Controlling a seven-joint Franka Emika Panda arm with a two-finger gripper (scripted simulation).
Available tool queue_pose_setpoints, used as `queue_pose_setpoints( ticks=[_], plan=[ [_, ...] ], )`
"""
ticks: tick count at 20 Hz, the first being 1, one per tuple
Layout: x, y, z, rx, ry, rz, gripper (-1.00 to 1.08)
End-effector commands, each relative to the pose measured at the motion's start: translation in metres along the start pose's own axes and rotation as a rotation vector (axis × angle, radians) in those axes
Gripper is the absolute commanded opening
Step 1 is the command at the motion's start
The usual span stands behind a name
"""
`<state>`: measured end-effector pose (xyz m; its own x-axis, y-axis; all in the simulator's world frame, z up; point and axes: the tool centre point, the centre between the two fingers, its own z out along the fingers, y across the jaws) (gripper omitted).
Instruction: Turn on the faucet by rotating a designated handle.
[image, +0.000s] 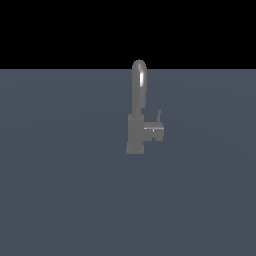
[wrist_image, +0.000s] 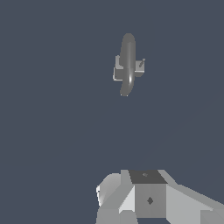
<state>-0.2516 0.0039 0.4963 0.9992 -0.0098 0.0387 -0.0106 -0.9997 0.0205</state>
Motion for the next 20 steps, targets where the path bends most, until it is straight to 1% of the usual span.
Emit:
queue_pose_setpoints(
  ticks=[1, 6, 11, 16, 20],
  plan=[
    [0.0, 0.0, 0.0, 0.0, 0.0, 0.0, -1.0],
    [0.003, 0.0, 0.0, 0.008, -0.008, 0.008, -1.0],
    [0.014, 0.001, 0.002, 0.031, -0.032, 0.033, -1.0],
    [0.032, 0.003, 0.005, 0.071, -0.074, 0.075, -1.0],
    [0.051, 0.006, 0.01, 0.116, -0.12, 0.122, -1.0]
  ],
)
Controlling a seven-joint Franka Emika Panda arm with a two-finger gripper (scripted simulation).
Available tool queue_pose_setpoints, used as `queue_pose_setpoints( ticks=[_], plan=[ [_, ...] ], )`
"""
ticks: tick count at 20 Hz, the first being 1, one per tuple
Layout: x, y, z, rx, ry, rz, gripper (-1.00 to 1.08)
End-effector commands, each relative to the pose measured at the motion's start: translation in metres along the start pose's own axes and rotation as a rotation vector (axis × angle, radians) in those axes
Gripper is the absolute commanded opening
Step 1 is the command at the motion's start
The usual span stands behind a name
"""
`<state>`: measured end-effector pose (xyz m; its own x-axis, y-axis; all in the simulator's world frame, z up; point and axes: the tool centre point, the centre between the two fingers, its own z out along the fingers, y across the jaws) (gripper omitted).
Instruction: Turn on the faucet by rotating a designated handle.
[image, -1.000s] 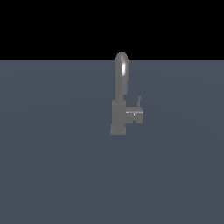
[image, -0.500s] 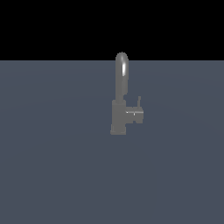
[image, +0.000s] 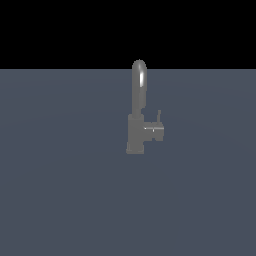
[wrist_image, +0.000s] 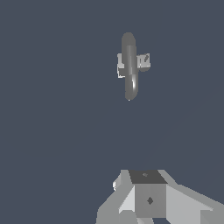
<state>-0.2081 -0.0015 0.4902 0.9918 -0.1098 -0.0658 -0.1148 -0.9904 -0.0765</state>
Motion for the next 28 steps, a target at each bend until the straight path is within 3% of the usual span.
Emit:
queue_pose_setpoints(
  ticks=[1, 28],
  plan=[
    [0.014, 0.001, 0.002, 0.03, -0.032, 0.032, -1.0],
    [0.167, 0.04, 0.066, 0.419, -0.429, 0.43, -1.0]
  ],
)
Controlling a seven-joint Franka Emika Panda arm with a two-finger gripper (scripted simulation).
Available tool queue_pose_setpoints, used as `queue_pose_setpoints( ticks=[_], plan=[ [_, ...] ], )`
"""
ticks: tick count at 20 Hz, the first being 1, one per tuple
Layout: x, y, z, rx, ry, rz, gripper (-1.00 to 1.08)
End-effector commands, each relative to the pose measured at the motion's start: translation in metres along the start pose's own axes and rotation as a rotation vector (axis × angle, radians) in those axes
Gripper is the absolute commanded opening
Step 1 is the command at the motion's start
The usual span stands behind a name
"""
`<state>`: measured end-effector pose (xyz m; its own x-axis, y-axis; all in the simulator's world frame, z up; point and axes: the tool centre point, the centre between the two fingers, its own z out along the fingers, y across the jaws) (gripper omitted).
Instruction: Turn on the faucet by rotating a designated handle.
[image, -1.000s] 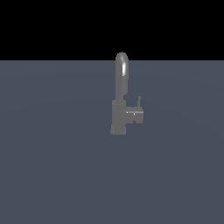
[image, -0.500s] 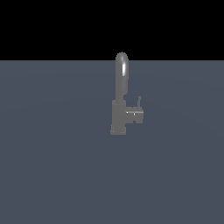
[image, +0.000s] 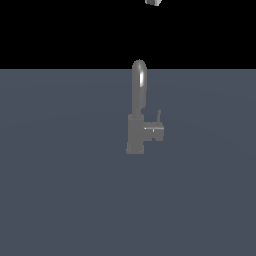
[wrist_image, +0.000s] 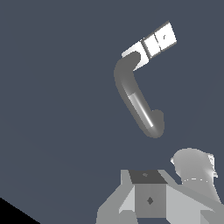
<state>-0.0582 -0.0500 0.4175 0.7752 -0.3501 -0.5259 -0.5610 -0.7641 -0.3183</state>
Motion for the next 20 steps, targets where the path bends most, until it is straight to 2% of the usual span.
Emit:
queue_pose_setpoints(
  ticks=[1, 12, 20],
  plan=[
    [0.017, 0.001, 0.002, 0.04, -0.04, 0.039, -1.0],
    [0.093, 0.015, 0.022, 0.225, -0.23, 0.223, -1.0],
    [0.15, 0.033, 0.053, 0.384, -0.392, 0.381, -1.0]
  ],
)
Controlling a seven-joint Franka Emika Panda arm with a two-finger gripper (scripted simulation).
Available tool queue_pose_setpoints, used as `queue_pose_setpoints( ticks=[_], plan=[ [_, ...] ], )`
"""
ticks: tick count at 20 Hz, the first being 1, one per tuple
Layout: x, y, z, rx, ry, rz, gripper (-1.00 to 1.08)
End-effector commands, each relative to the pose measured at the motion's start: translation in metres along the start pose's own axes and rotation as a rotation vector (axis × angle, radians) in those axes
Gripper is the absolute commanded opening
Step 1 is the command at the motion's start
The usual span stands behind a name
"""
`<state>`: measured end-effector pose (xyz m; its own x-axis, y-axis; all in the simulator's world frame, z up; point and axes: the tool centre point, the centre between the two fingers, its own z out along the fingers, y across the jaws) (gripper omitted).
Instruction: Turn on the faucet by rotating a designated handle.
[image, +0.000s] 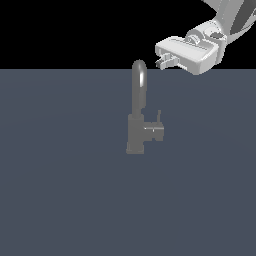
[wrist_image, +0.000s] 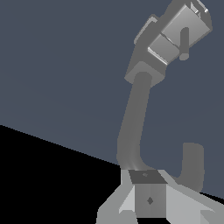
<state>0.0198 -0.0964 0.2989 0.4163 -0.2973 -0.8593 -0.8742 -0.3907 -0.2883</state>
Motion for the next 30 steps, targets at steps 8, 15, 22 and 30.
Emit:
queue_pose_setpoints(
  ticks=[8, 15, 22, 30],
  plan=[
    [0.083, 0.013, 0.019, 0.205, -0.208, 0.206, -1.0],
    [0.126, 0.025, 0.041, 0.319, -0.324, 0.323, -1.0],
    [0.144, 0.031, 0.054, 0.371, -0.376, 0.376, -1.0],
    [0.141, 0.035, 0.056, 0.373, -0.378, 0.378, -1.0]
  ],
)
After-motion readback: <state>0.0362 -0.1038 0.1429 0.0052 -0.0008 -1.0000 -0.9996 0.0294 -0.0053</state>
